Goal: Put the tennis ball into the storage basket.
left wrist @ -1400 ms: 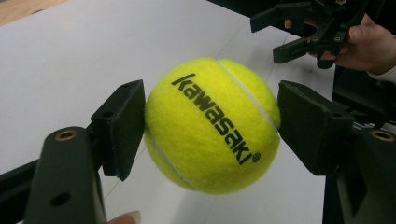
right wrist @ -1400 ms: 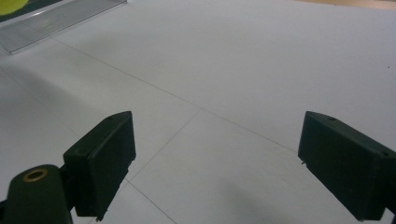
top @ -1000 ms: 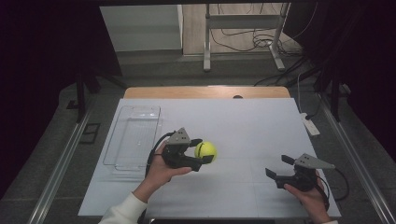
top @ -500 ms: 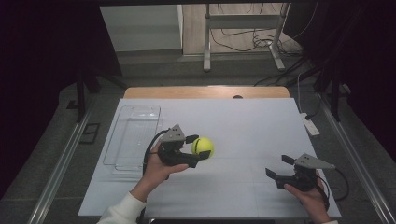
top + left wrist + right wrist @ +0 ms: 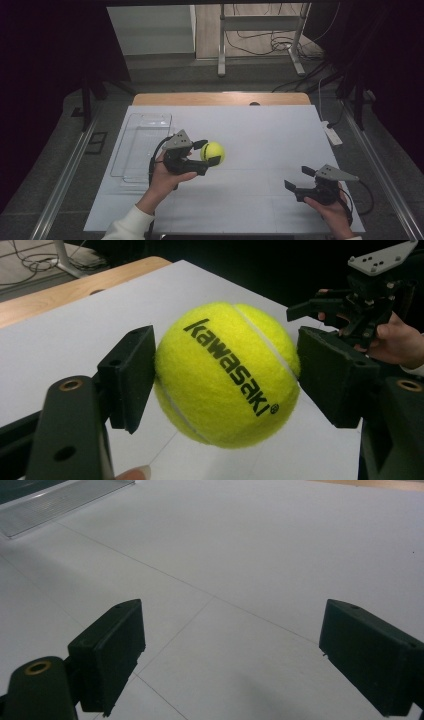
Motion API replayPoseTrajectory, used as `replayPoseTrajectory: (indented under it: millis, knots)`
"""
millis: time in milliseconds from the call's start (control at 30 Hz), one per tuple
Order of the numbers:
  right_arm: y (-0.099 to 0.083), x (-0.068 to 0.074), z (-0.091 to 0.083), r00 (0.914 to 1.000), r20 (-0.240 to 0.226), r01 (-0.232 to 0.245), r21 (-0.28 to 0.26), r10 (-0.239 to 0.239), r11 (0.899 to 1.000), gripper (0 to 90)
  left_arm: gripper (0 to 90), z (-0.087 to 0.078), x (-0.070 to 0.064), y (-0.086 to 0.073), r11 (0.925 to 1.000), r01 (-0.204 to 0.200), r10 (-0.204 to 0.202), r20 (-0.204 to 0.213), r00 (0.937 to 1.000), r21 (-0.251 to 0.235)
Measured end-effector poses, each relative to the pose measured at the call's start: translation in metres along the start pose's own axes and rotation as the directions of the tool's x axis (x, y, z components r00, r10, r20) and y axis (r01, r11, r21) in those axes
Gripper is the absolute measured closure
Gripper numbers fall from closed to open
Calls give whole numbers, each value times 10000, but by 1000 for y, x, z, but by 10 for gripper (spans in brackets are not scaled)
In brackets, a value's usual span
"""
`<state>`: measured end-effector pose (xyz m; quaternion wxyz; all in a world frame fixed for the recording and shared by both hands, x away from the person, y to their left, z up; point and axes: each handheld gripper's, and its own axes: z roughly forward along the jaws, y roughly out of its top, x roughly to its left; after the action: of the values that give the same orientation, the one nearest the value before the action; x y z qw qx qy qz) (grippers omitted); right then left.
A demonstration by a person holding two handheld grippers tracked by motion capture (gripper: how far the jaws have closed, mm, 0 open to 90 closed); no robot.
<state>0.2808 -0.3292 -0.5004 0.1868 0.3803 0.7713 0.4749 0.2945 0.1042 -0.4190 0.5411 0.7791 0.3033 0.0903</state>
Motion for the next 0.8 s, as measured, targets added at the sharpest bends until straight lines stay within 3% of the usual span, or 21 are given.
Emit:
replayPoseTrajectory:
  millis: [800]
  knots:
    - [0,0,0,10000,12,12,-21,-12,10000,115,272,-12,10,3,9980,310,-334,-429,9985,-544]
